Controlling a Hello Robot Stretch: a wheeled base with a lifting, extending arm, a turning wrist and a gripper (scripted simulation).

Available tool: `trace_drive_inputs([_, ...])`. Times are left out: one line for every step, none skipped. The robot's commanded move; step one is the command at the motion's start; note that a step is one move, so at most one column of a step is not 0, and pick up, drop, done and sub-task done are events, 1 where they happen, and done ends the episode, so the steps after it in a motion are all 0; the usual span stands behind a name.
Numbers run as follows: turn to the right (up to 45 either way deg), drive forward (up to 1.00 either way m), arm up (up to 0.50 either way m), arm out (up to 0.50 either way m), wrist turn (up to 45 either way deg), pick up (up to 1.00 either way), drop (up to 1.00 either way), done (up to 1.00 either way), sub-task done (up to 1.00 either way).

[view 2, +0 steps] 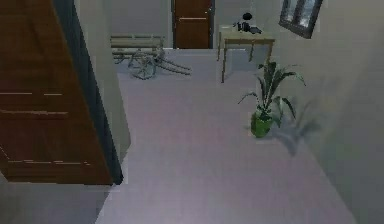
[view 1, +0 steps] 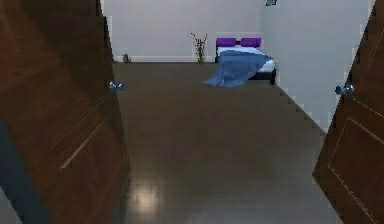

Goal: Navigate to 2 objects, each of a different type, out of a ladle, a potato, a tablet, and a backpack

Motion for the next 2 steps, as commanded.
trace_drive_inputs([0.0, 1.00, 0.00, 0.00, 0.0, 0.00, 0.00, 0.00, 0.00])
trace_drive_inputs([0.0, 0.75, 0.00, 0.00, 0.0, 0.00, 0.00, 0.00, 0.00])
